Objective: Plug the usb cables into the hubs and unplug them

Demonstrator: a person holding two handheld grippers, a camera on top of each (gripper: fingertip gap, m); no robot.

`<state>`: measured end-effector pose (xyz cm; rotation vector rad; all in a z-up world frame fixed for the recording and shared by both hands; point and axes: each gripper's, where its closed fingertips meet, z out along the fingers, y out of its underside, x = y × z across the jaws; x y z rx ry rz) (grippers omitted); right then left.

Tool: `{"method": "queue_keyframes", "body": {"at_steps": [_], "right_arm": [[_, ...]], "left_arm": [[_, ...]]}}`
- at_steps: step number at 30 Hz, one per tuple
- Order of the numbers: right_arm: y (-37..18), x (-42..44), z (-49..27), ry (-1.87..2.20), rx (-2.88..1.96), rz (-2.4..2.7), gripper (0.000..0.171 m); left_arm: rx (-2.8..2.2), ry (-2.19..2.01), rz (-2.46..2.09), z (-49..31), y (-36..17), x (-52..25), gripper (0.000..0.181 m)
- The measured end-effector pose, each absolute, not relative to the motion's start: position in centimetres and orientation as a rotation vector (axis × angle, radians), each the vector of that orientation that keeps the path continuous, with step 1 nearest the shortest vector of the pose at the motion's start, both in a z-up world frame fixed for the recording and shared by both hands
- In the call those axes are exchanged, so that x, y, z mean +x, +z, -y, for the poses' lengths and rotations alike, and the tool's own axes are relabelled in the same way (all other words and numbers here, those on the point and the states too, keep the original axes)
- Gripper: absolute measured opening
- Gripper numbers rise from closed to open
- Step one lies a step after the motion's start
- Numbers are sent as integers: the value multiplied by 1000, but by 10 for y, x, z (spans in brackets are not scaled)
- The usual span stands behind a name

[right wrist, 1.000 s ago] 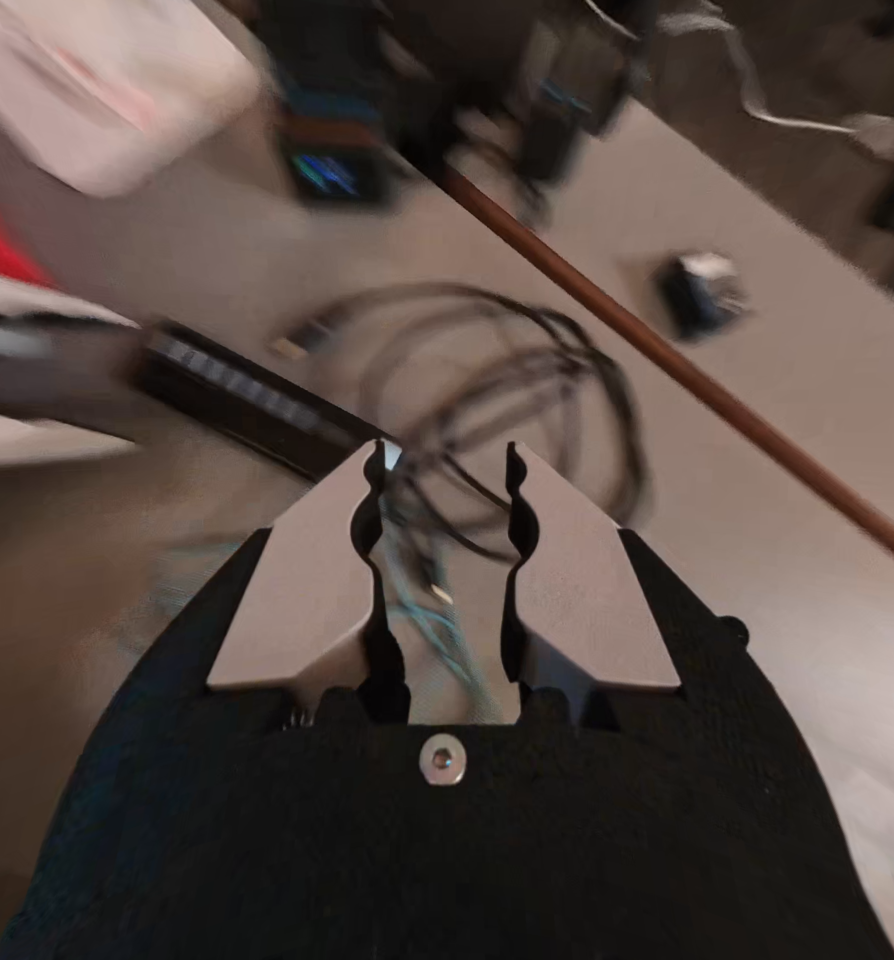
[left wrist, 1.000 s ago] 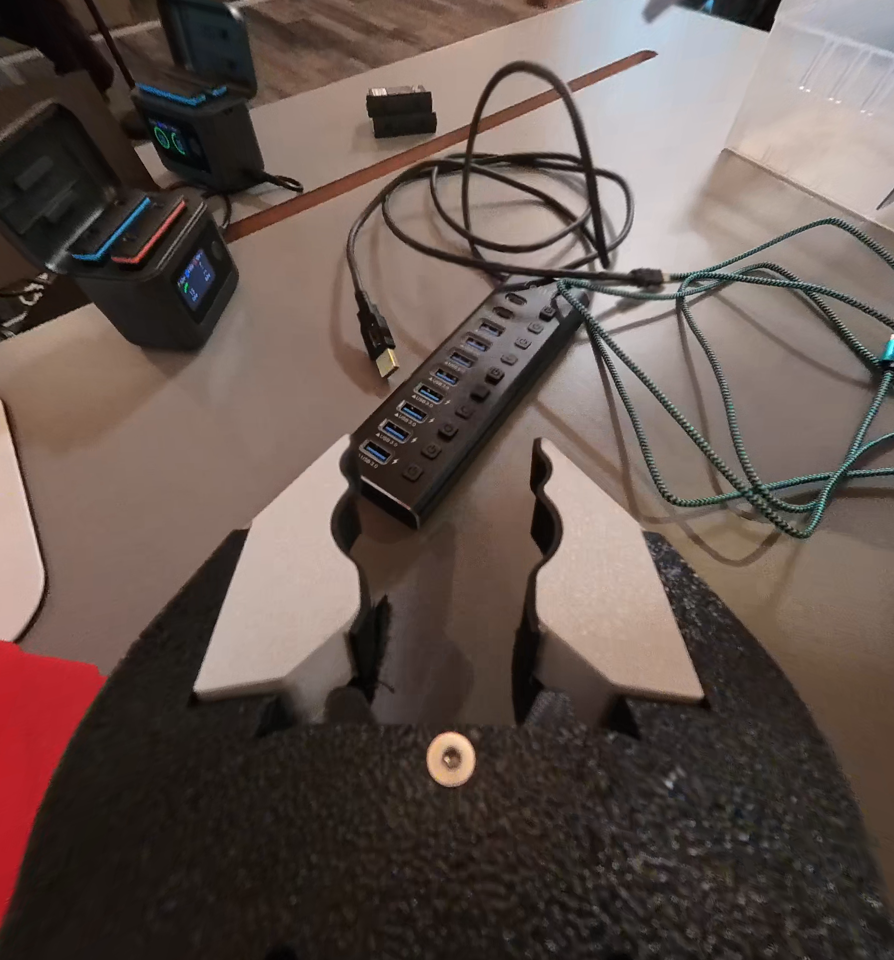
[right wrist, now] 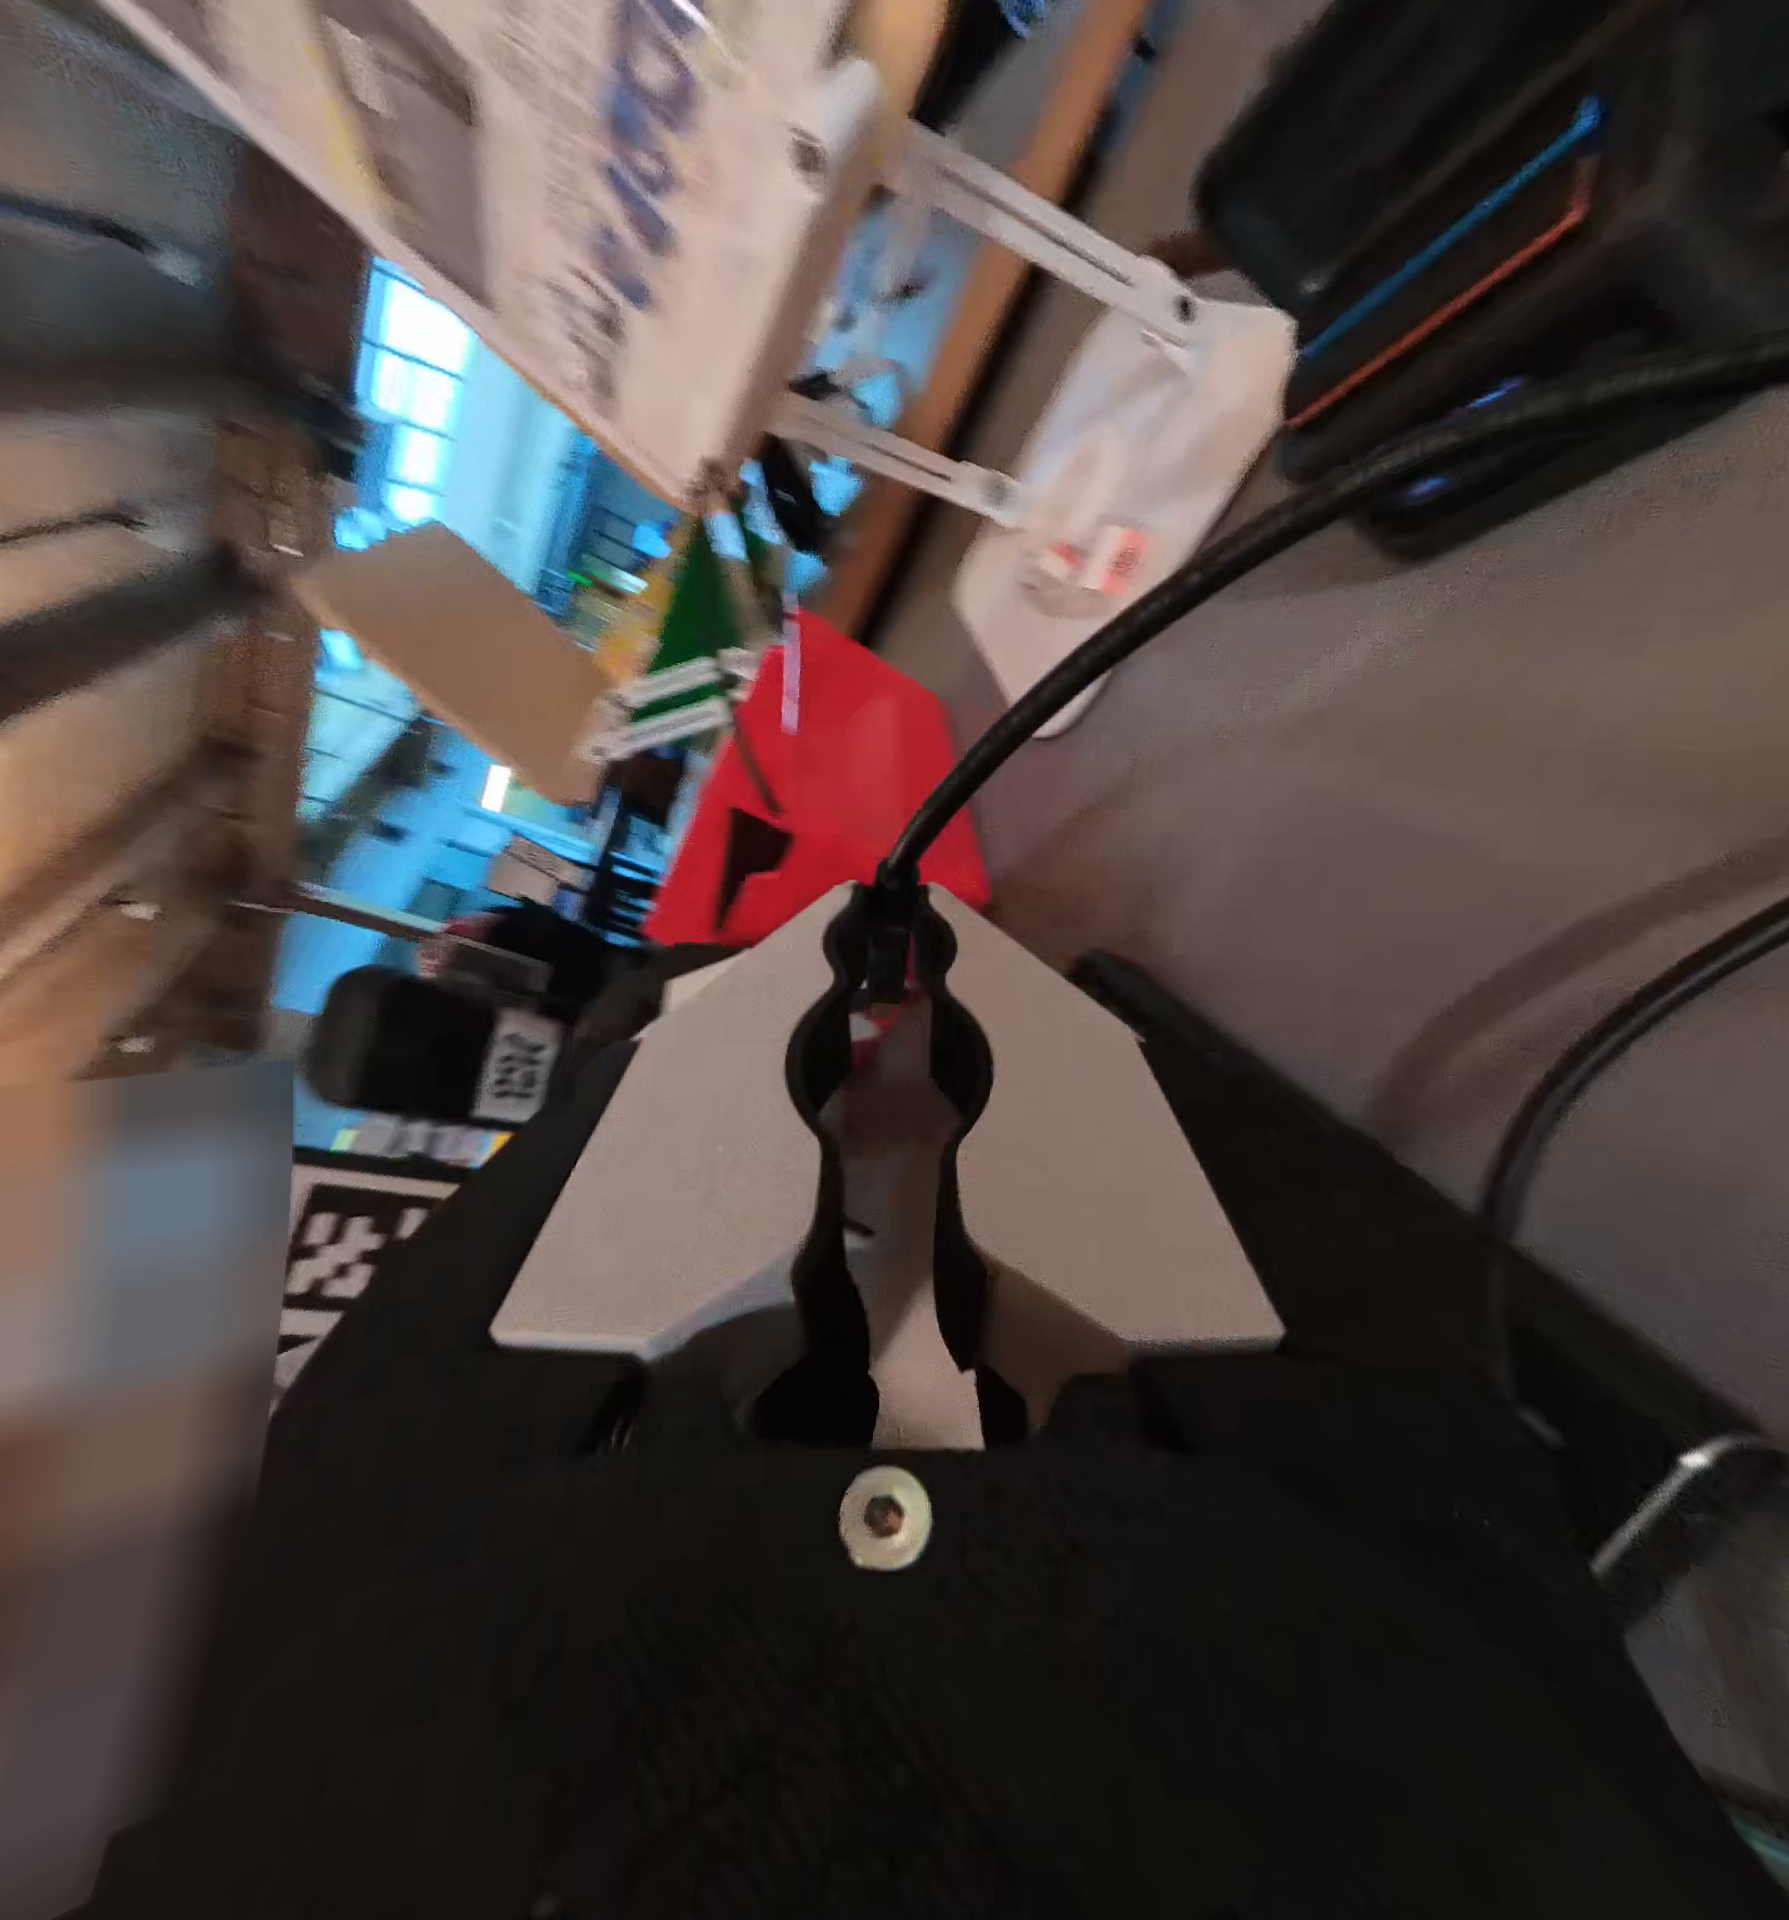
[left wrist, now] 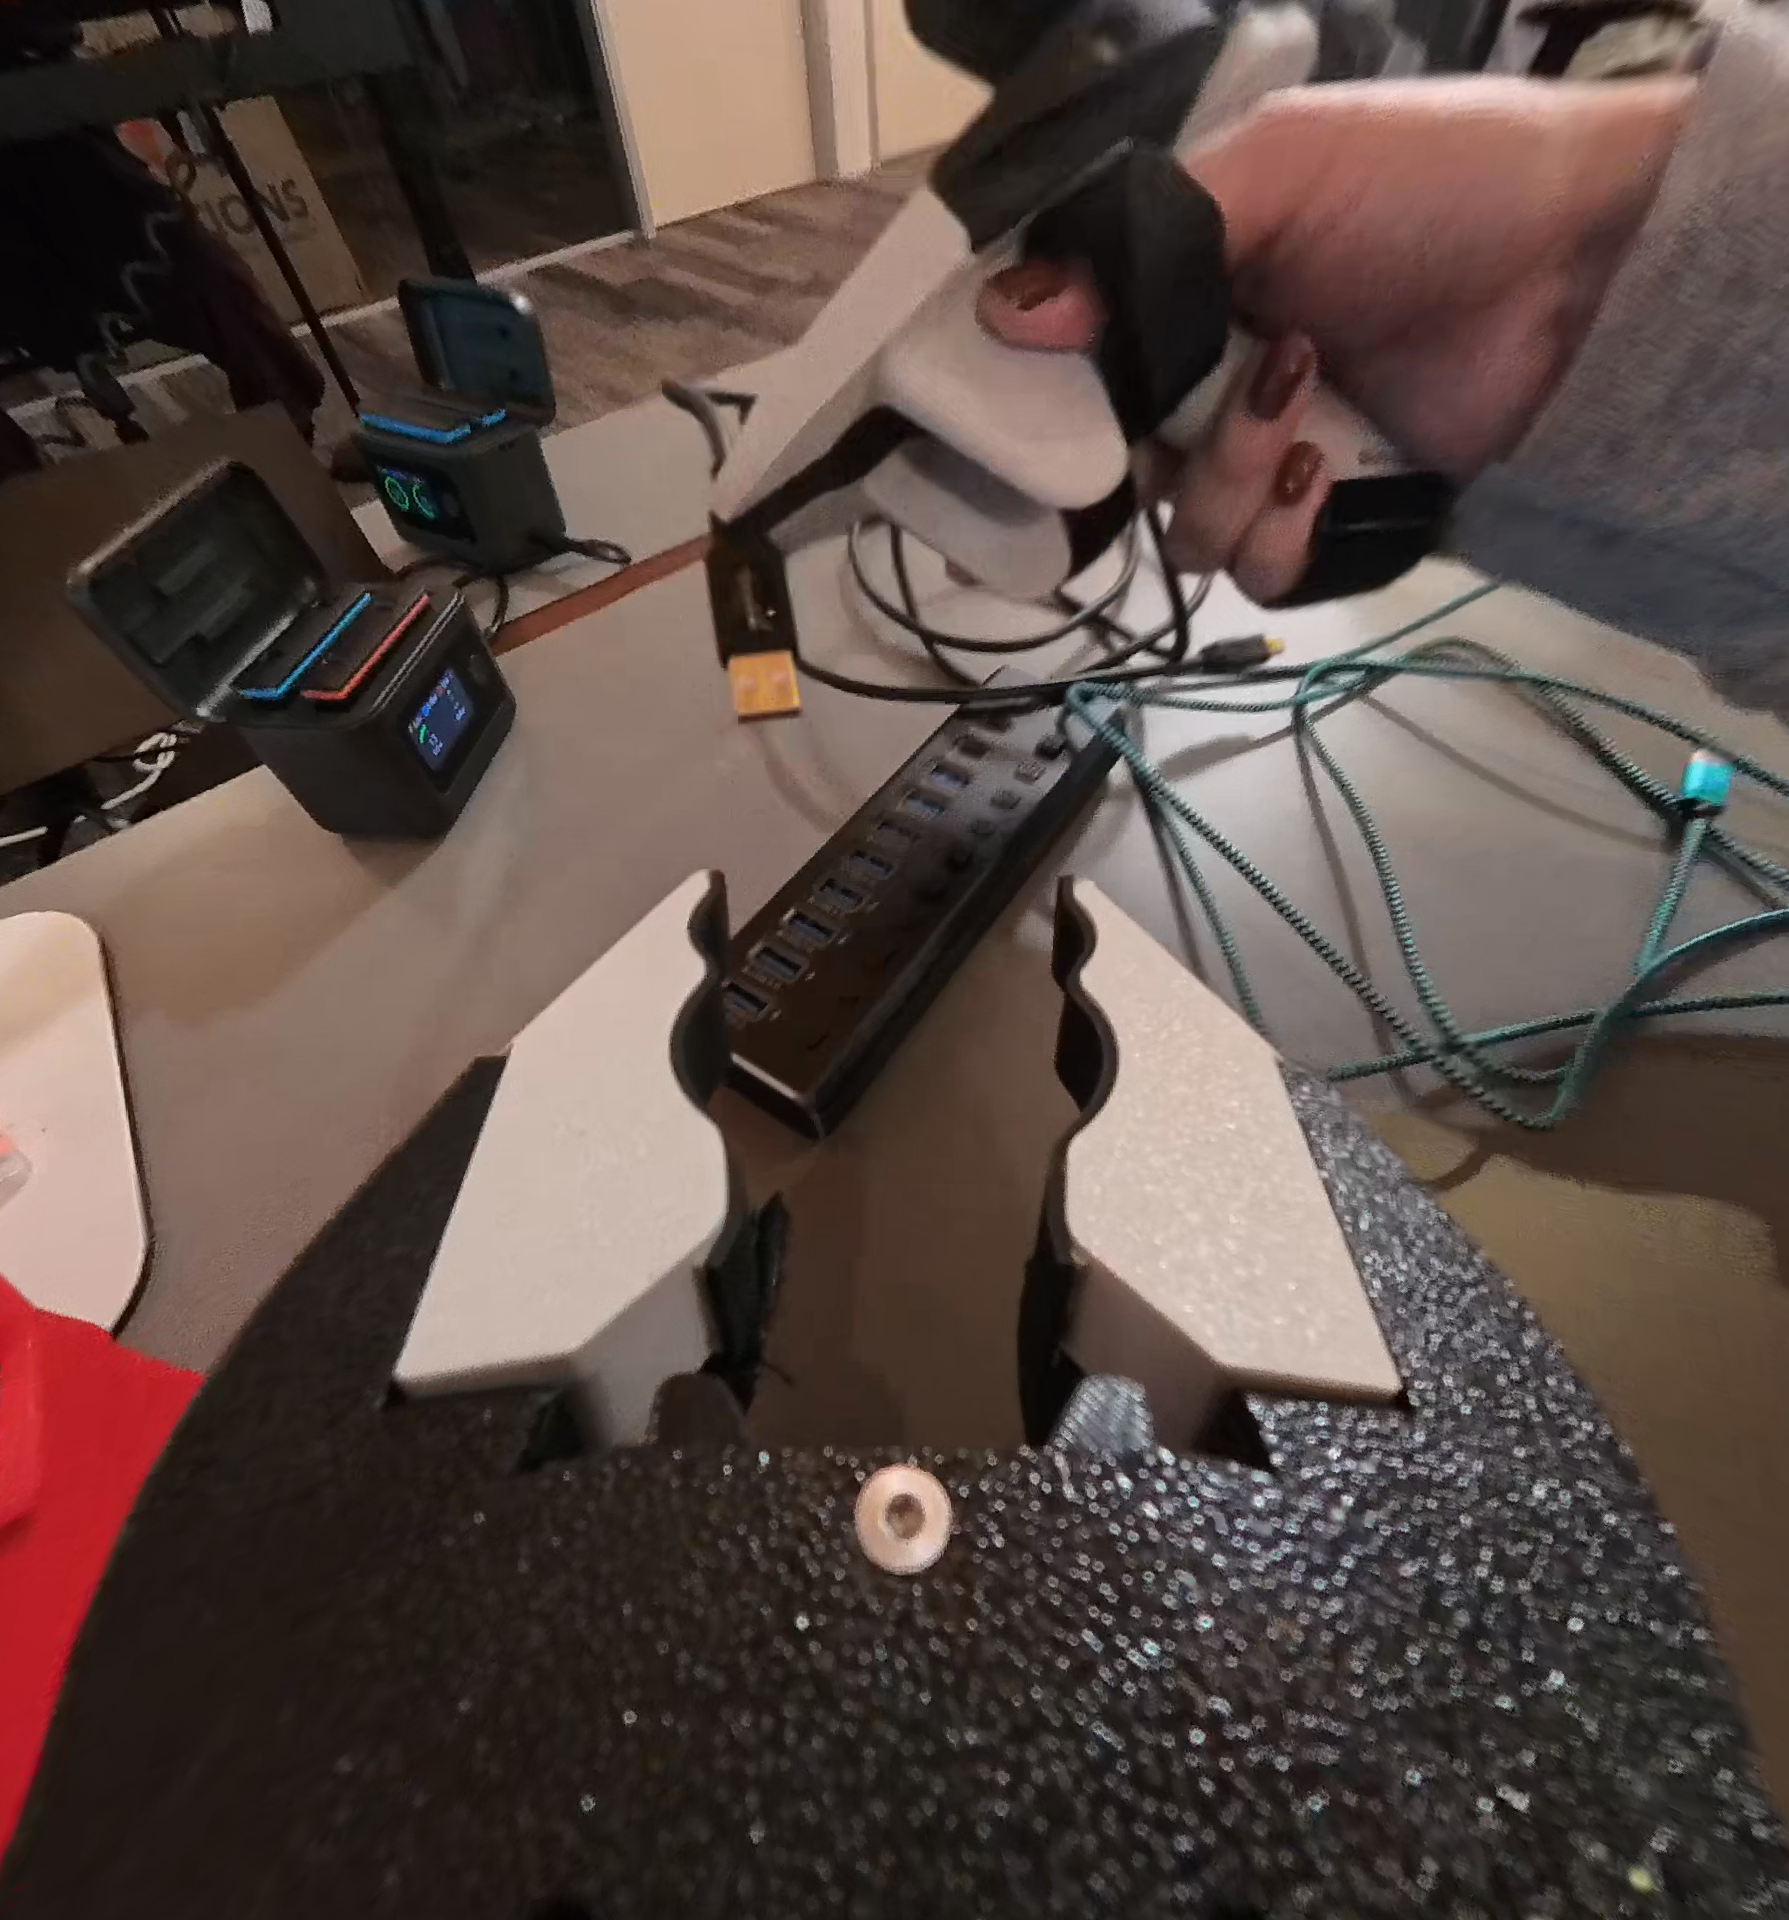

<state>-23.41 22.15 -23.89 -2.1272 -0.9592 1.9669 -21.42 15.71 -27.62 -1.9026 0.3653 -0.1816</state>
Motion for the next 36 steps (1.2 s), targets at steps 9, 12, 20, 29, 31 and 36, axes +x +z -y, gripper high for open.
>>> {"method": "queue_keyframes", "body": {"at_steps": [9, 12, 20, 29, 31, 36], "right_arm": [[-190, -170, -158, 2318, -1488, 1125, 5], [-192, -157, -140, 2221, -1336, 1243, 5], [-198, -148, -130, 1993, -1241, 1269, 7], [-208, -151, -115, 1952, -1265, 1340, 7], [-202, -149, -115, 2009, -1254, 1302, 6], [-157, -120, -142, 2572, -1079, 811, 6]], "left_arm": [[-1614, -777, -414, -132, -228, -160, 49], [-1573, -906, -479, -122, -223, -144, 36], [-1591, -963, -508, -119, -232, -134, 2], [-1563, -1020, -514, -116, -231, -128, 2], [-1517, -997, -523, -115, -224, -126, 3], [-1539, -712, -528, -125, -225, -141, 51]]}}
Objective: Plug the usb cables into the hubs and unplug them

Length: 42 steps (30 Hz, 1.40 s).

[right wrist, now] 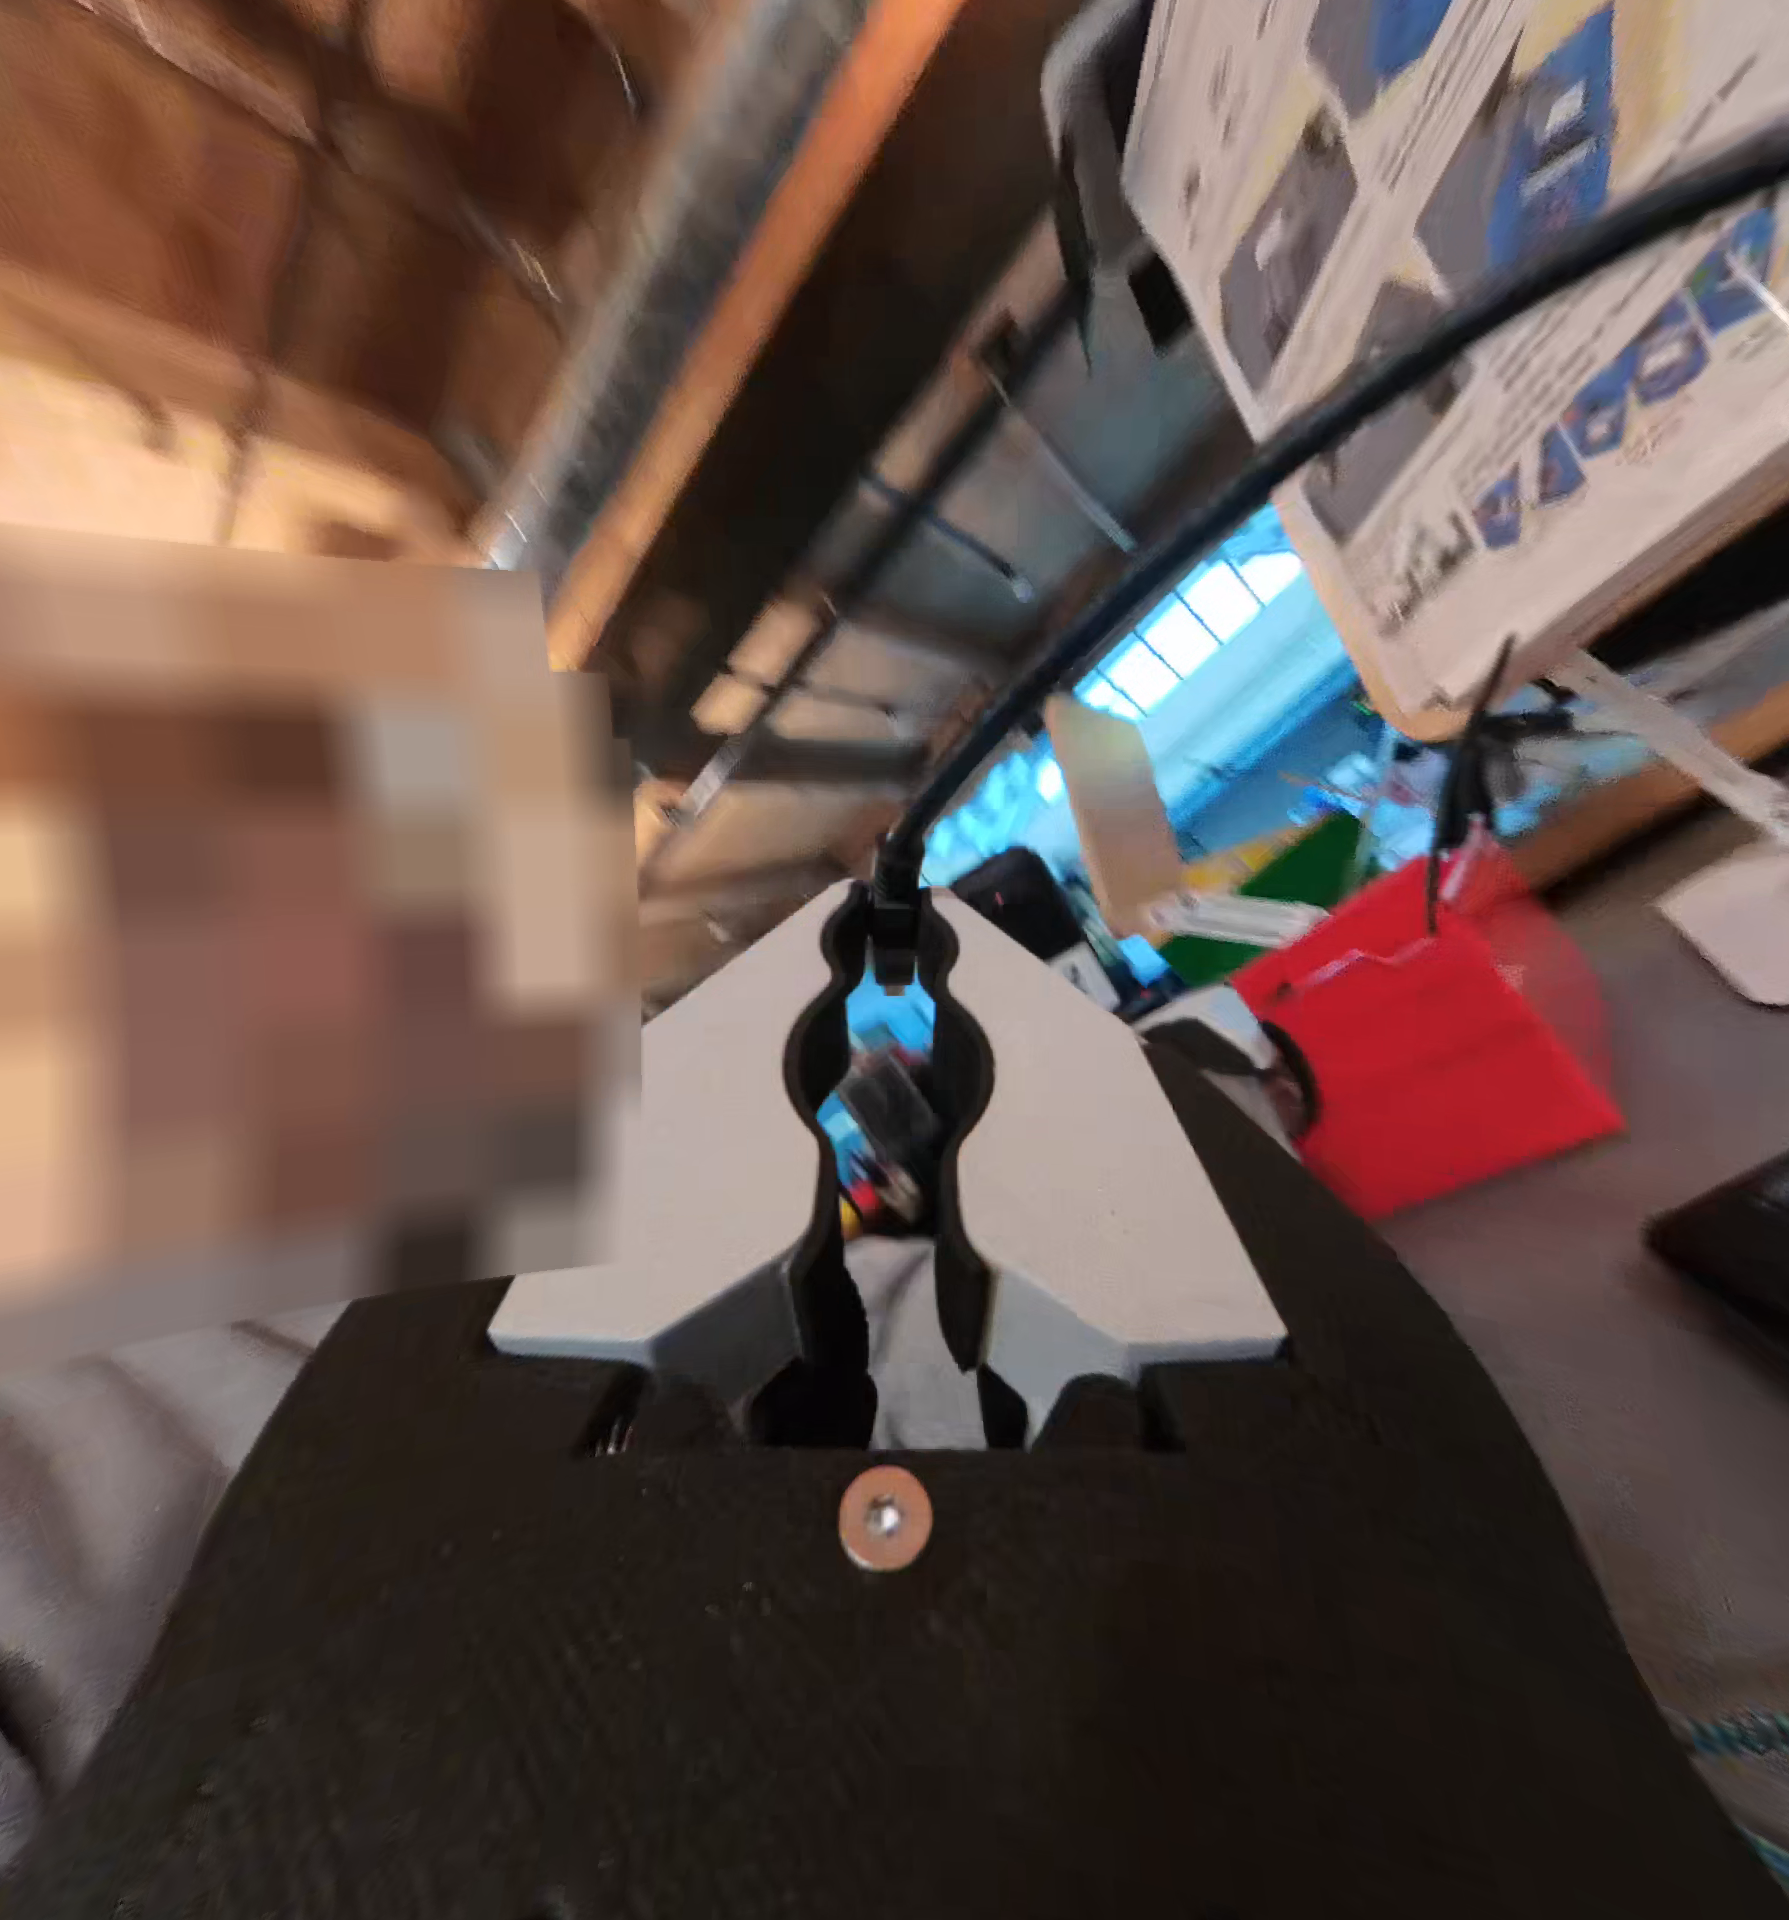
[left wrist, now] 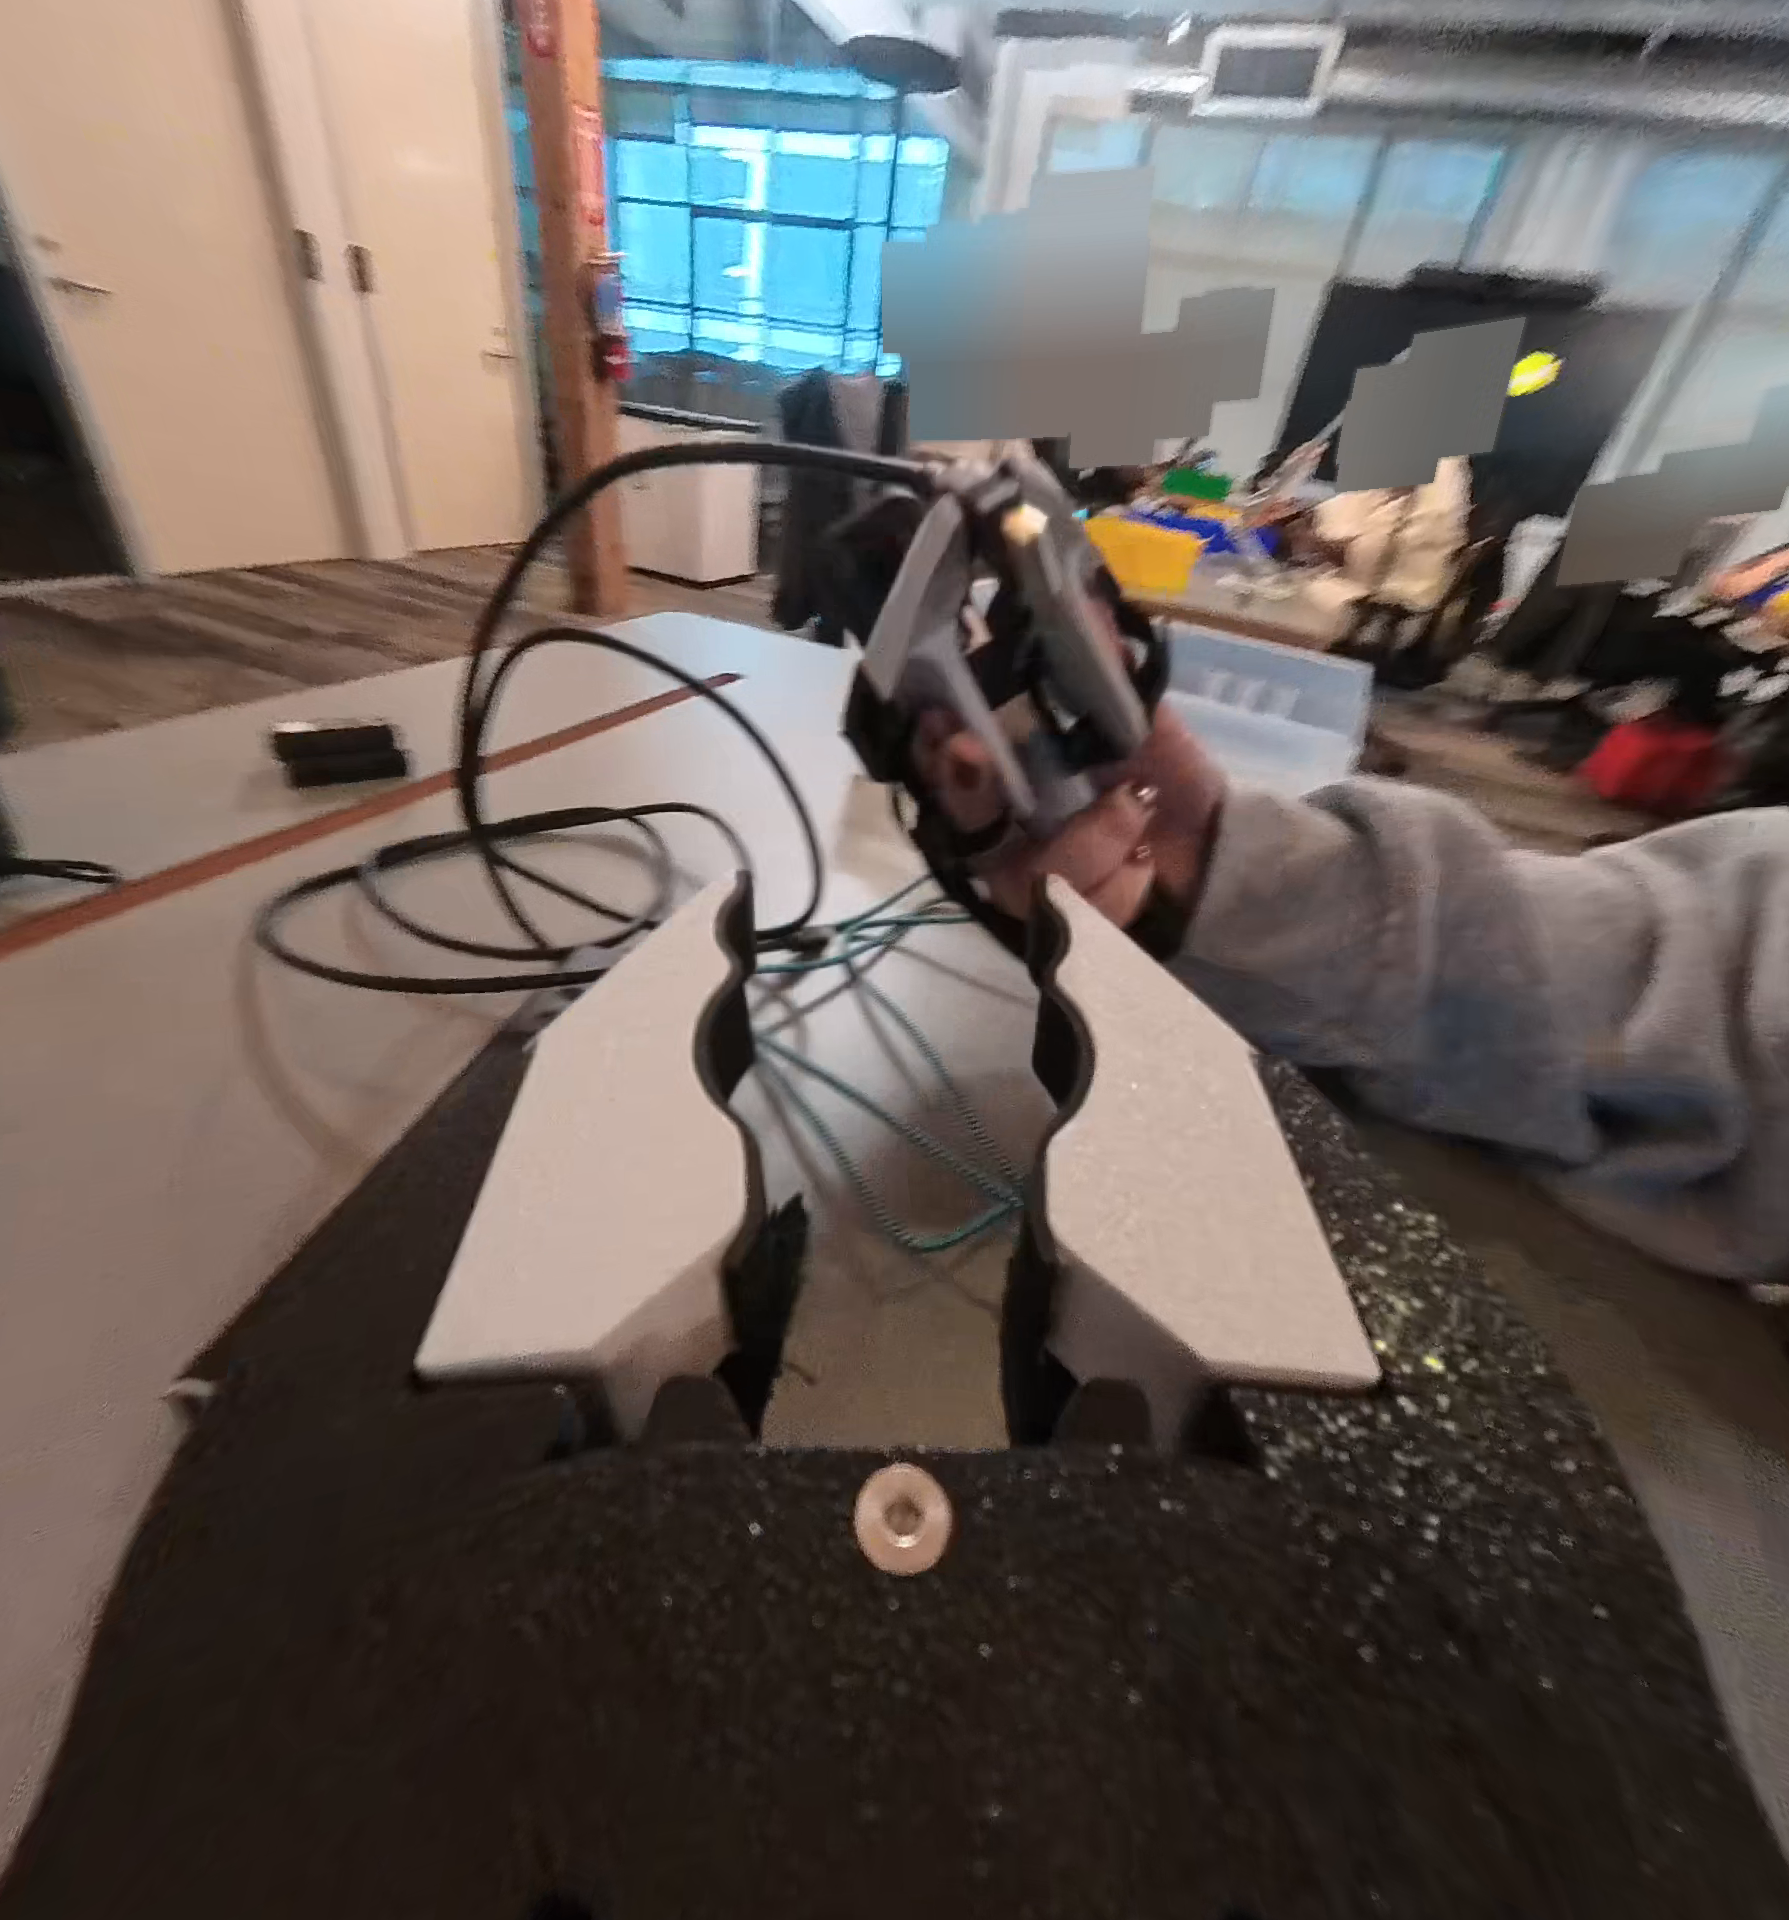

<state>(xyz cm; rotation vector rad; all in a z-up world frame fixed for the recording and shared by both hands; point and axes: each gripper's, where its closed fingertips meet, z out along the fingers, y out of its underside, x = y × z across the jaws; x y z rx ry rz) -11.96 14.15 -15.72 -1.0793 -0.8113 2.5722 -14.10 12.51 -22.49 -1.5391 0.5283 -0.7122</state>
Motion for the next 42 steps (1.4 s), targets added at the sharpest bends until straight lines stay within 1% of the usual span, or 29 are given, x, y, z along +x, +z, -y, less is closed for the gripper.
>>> {"method": "queue_keyframes", "body": {"at_steps": [3, 6, 15, 23, 24, 31, 37, 40, 42], "right_arm": [[-153, -108, -162, 2767, -1025, 563, 6], [-152, -101, -172, 2873, -973, 447, 6], [-150, -93, -175, 2850, -943, 476, 7], [-157, -93, -184, 2771, -1001, 470, 7], [-157, -93, -184, 2762, -1007, 472, 7], [-165, -97, -190, 2705, -1079, 459, 7], [-174, -104, -196, 2641, -1155, 434, 6], [-169, -97, -200, 2724, -1086, 365, 7], [-167, -94, -202, 2769, -1054, 325, 6]], "left_arm": [[-1569, -575, -518, -132, -230, -153, 50], [-1604, -504, -497, -137, -237, -162, 50], [-1700, -381, -486, -148, -257, -178, 53], [-1977, -207, -511, -173, -303, -203, 94], [-1995, -208, -505, -178, -305, -206, 95], [-2159, -318, -505, -198, -334, -215, 89], [-2262, -320, -577, -193, -351, -220, 86], [-2269, -320, -579, -190, -350, -220, 85], [-2271, -280, -594, -189, -352, -223, 80]]}}
